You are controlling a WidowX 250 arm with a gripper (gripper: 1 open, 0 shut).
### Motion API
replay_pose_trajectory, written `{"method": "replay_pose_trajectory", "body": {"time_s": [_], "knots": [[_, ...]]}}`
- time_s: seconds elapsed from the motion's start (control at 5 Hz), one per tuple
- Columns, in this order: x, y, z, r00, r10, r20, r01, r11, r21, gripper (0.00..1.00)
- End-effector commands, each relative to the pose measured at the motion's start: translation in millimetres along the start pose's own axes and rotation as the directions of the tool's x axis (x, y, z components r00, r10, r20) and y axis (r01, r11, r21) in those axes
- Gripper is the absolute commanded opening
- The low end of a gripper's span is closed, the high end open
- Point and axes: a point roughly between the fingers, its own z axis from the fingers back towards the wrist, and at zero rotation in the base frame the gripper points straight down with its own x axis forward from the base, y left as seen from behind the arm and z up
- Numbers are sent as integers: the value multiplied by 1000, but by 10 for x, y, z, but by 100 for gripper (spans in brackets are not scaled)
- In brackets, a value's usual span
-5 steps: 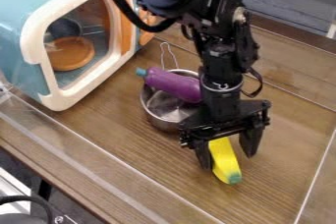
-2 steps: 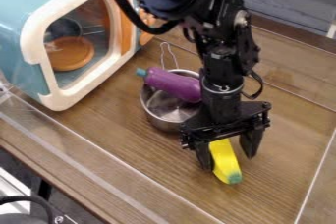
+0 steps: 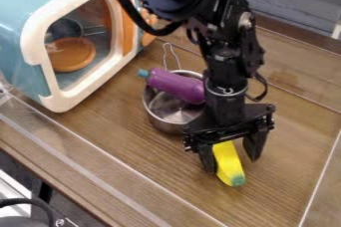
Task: Put the banana in the silver pot
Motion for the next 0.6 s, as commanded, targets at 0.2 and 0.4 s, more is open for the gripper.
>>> {"method": "replay_pose_trajectory", "body": {"time_s": [0.2, 0.4], "knots": [[9, -31, -15, 1000, -14, 11, 14, 1000, -8, 100], [11, -28, -23, 1000, -13, 12, 13, 1000, -4, 0]]}}
